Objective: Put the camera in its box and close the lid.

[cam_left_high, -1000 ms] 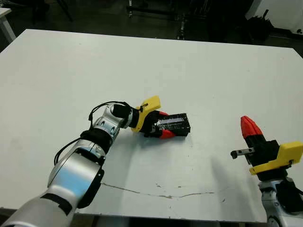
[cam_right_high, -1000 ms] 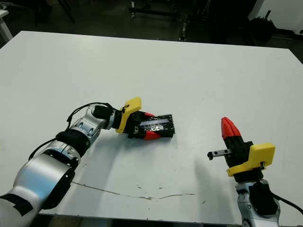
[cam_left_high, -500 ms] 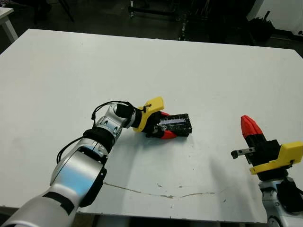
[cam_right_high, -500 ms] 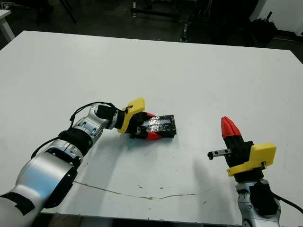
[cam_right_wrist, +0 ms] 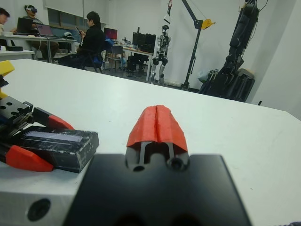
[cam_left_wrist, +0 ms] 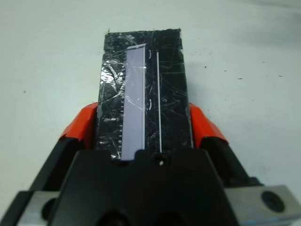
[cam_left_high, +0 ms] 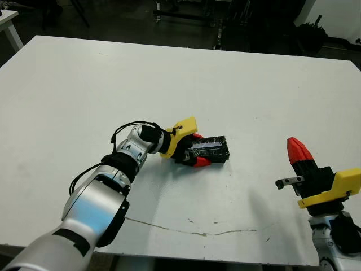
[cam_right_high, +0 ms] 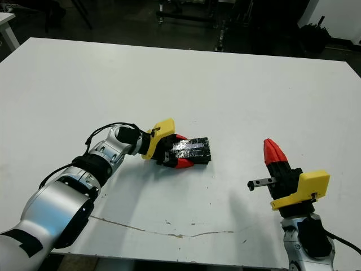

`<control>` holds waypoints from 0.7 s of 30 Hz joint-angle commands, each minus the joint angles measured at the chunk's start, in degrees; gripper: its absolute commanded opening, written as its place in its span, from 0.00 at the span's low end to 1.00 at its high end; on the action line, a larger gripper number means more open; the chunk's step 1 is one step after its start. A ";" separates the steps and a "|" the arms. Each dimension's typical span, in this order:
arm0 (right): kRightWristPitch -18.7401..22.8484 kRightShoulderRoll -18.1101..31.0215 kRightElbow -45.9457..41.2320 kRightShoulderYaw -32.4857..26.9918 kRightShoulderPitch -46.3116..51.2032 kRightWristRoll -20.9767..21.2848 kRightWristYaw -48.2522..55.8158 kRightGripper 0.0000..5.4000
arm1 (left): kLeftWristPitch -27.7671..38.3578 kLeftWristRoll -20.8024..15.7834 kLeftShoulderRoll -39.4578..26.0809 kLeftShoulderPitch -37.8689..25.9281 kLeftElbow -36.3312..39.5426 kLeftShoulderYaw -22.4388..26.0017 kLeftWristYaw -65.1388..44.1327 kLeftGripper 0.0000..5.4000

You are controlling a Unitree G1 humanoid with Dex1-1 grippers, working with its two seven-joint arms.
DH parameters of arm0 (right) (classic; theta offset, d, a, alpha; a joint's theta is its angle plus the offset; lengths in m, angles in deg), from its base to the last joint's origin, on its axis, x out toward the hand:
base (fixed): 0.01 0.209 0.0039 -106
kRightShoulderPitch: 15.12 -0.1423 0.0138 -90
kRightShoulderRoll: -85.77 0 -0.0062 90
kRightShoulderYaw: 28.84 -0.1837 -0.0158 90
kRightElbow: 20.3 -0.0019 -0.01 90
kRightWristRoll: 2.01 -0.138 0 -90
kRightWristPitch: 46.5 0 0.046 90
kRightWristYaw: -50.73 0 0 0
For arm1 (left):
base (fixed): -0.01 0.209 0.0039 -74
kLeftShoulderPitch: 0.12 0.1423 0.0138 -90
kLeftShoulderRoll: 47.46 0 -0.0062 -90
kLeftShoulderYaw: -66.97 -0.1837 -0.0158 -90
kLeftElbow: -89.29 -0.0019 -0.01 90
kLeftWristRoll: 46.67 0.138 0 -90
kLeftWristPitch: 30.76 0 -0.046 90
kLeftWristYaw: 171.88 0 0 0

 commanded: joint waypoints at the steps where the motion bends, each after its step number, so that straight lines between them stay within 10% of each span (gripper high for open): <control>1: 1.29 0.85 -0.14 -0.52 0.57 -0.39 0.08 0.00 | -1.56 3.70 8.60 3.04 -2.36 -3.89 0.26 0.83; 9: -0.23 0.73 0.80 -0.45 0.32 0.09 0.33 0.00 | -3.02 2.30 9.05 3.21 -3.18 -3.10 -1.18 1.00; 21: -0.22 0.77 0.80 -0.43 0.59 0.51 0.15 0.00 | -1.59 0.27 8.46 3.32 -2.51 -1.39 -4.13 1.00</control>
